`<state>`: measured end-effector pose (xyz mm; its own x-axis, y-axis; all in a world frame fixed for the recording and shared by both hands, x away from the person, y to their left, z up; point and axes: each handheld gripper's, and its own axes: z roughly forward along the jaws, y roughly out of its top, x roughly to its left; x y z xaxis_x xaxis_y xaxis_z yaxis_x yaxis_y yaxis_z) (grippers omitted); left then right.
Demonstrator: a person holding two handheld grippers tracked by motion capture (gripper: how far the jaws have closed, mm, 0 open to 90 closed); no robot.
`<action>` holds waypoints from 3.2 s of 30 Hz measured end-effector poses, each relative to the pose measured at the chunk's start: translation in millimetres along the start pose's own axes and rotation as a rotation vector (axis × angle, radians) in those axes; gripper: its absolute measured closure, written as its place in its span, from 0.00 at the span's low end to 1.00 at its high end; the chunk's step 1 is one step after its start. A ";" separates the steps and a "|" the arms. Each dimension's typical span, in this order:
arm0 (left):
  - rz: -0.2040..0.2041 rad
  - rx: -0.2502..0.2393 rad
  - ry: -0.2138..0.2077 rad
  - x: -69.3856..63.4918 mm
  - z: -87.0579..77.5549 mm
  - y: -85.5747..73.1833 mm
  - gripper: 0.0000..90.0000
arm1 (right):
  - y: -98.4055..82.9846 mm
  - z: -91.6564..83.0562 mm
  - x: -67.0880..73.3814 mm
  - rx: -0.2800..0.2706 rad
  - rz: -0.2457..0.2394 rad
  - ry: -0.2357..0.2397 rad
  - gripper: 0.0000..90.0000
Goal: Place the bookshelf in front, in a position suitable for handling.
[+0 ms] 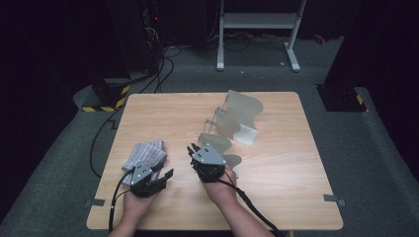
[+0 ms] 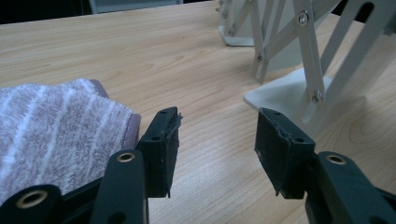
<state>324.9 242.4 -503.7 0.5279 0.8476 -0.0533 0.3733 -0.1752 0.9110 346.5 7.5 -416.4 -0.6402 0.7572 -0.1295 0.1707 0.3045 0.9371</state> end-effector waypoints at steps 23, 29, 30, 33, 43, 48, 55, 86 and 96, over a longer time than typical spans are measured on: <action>0.006 0.023 -0.005 -2.2 4.7 -2.9 0.55 | -15.5 -34.7 6.1 -0.053 -0.045 0.073 0.86; 0.011 0.032 -0.010 -4.7 7.2 -3.4 0.55 | -27.7 -54.4 -29.0 -0.051 -0.005 -0.008 0.80; 0.011 0.032 -0.011 -5.2 7.7 -3.4 0.55 | -29.8 -57.5 -35.1 -0.052 0.000 -0.024 0.79; 0.015 0.035 -0.012 -5.9 8.8 -3.6 0.55 | -35.1 -65.2 -53.4 -0.050 0.019 -0.071 0.75; 0.015 0.040 -0.015 -6.6 9.1 -3.9 0.55 | -46.3 -79.5 -103.9 -0.033 0.082 -0.196 0.66; 0.015 0.041 -0.016 -6.2 9.3 -4.0 0.55 | -49.2 -82.9 -124.5 -0.017 0.104 -0.256 0.63; 0.012 0.041 -0.019 -6.5 9.8 -3.9 0.55 | -43.4 -88.0 -126.3 -0.024 0.107 -0.282 0.56; 0.022 0.056 -0.028 -9.0 11.3 -5.1 0.54 | -90.0 -74.9 -133.6 0.102 0.189 -0.337 0.71; 0.022 0.056 -0.027 -9.1 12.8 -5.4 0.54 | -87.5 -80.3 -165.1 0.121 0.259 -0.417 0.67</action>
<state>327.9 229.2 -513.4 0.5565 0.8296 -0.0452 0.4033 -0.2222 0.8877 377.1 -190.6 -451.0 -0.2158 0.9756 -0.0398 0.3854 0.1226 0.9146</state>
